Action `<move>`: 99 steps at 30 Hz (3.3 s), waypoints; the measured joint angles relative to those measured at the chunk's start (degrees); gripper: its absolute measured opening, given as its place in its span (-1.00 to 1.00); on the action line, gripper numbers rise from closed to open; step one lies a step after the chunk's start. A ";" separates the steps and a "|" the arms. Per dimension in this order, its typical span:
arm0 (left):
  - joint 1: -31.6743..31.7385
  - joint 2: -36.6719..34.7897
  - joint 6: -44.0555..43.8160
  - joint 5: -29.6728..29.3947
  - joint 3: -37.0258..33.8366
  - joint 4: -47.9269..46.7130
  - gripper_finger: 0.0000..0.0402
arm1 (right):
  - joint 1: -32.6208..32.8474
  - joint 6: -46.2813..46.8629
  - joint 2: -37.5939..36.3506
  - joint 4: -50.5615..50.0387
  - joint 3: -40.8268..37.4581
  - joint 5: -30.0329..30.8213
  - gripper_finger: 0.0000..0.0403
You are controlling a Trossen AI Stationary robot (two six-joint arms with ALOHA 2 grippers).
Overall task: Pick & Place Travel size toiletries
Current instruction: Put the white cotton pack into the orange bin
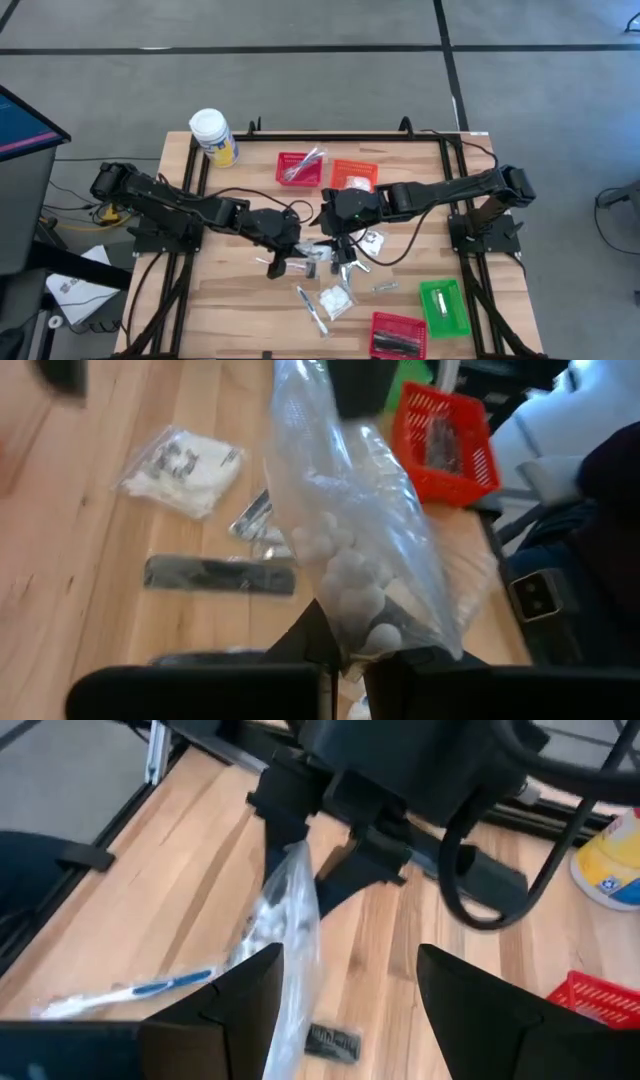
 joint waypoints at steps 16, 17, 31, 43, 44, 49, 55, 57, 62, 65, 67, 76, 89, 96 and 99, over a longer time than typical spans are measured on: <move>-0.14 -0.11 4.10 -9.95 1.40 -2.46 -0.94 | -0.85 2.62 0.54 -3.06 0.14 -1.53 0.11; -0.30 -0.11 4.44 -10.85 1.40 -2.56 -0.94 | -0.90 2.60 0.54 -3.21 0.14 -1.55 0.11; -0.33 -0.11 4.53 -12.00 1.47 -2.67 -0.94 | -1.02 1.13 0.54 -1.60 0.14 -1.55 -0.51; -0.33 -0.13 4.21 -14.45 1.49 -2.19 -0.87 | -1.03 -1.16 0.18 -3.51 0.81 -0.68 -0.98; -0.33 -0.39 4.14 -14.51 1.49 -2.30 -0.84 | -1.03 -1.27 0.14 -3.48 0.88 -0.08 -0.98; -0.38 -1.37 1.54 -15.22 1.49 -2.97 -0.56 | -1.04 -1.97 0.14 -3.75 0.88 0.63 -0.99; -2.09 -3.92 1.25 -19.40 1.49 -3.31 -0.07 | -1.03 -2.11 -0.34 -4.08 0.88 5.35 -0.99; -2.90 -5.41 1.28 -20.83 1.49 -3.75 0.08 | -1.03 -2.11 -0.47 -4.00 0.95 7.25 -1.00; -5.06 -9.02 1.27 -24.77 1.49 -4.33 0.31 | -1.21 -2.20 -0.42 -4.77 0.95 12.23 -1.00; -6.47 -10.42 1.24 -26.76 0.71 -4.28 0.35 | -2.01 -3.14 -0.42 -6.51 0.95 15.90 -1.00; -6.83 -11.17 1.24 -27.62 -0.16 -4.31 0.34 | -3.16 -3.21 -0.42 -7.96 0.95 17.54 -1.00; -6.60 -13.11 1.03 -29.88 -2.24 -3.96 0.28 | -11.75 -1.91 -3.63 -6.51 -4.36 16.47 -1.00; -5.43 -13.07 1.56 -30.32 -2.29 -2.50 0.27 | -24.87 -0.67 -19.73 10.97 -25.90 12.20 -1.00; -5.31 -13.04 1.69 -30.36 -2.29 -2.45 0.26 | -27.89 -4.94 -20.14 13.43 -31.22 11.92 -1.00; -5.31 -13.04 1.69 -30.36 -2.29 -2.43 0.27 | -29.00 -5.38 -19.27 12.84 -31.22 9.82 -1.00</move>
